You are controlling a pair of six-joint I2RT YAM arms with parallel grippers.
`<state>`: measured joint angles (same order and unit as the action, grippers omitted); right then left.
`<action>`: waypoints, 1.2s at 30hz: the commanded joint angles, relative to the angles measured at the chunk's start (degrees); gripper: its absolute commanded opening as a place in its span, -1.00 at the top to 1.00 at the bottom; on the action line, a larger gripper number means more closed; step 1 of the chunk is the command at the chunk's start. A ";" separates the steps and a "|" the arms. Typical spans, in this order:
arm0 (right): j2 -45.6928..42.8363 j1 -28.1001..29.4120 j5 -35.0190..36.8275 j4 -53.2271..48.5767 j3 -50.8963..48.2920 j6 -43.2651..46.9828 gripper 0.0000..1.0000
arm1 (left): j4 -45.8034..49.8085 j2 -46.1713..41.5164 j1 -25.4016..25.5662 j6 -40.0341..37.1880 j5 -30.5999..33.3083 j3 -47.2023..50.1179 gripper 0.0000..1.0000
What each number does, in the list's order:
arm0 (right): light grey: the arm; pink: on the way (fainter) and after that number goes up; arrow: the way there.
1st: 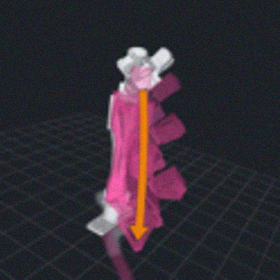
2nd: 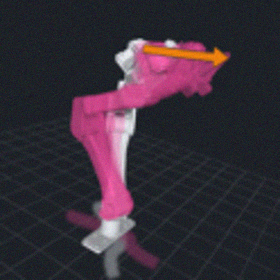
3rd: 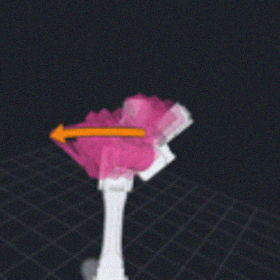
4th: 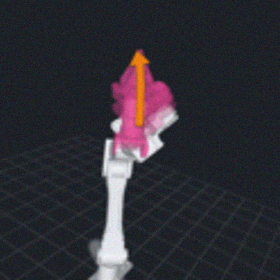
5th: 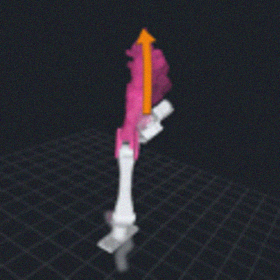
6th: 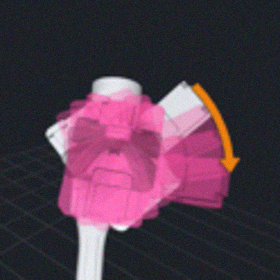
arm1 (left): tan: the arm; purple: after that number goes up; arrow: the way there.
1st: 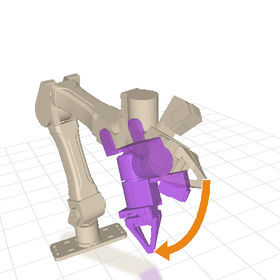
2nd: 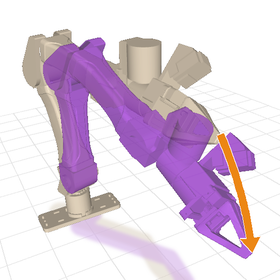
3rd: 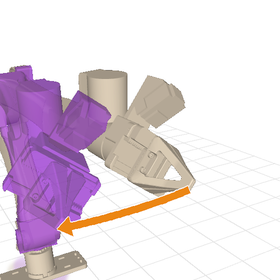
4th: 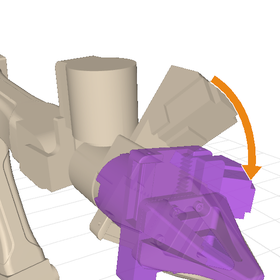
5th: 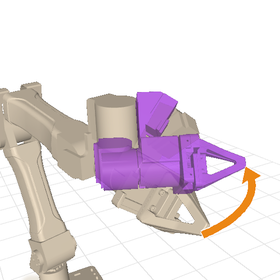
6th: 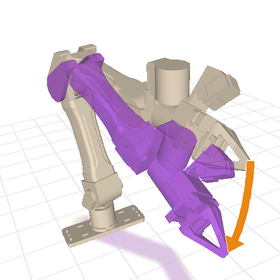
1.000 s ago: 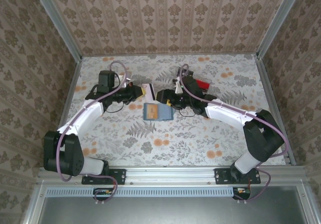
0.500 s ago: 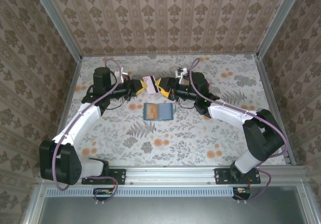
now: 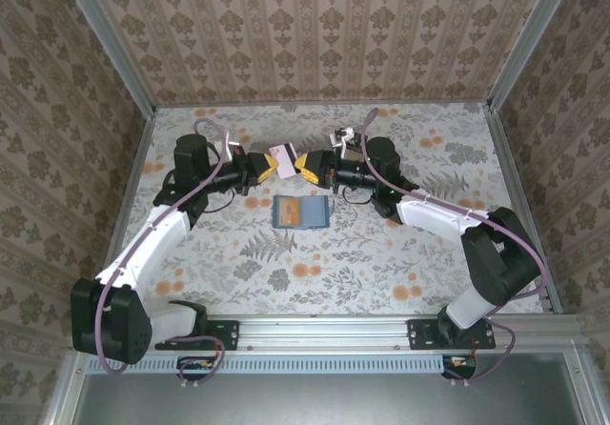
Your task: Take the credit cards out of the card holder
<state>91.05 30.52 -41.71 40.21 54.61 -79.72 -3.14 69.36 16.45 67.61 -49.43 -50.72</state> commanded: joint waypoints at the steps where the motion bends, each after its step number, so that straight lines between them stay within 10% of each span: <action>1: -2.07 -0.15 -3.33 2.95 -0.54 -0.60 0.63 | -1.53 -1.75 0.41 1.62 1.22 0.80 1.00; 6: -2.09 -0.27 -4.10 0.03 0.22 2.20 0.98 | 1.62 -1.95 0.49 0.36 1.76 0.45 0.98; 14: -7.89 -2.09 1.19 -28.00 3.20 25.74 1.00 | 24.76 -2.47 -0.43 -15.99 10.17 -4.03 -0.16; 26: -15.26 -10.62 17.10 -62.25 10.28 63.30 1.00 | 38.06 -1.02 -4.19 -34.22 19.81 -6.29 -0.99; 36: -4.72 -11.64 22.86 -66.40 21.07 85.39 1.00 | 38.21 1.99 -6.51 -39.82 21.08 -6.09 -1.00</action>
<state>83.00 19.11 -21.19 -22.85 72.40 -5.58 33.56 70.81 10.79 31.83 -29.50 -55.20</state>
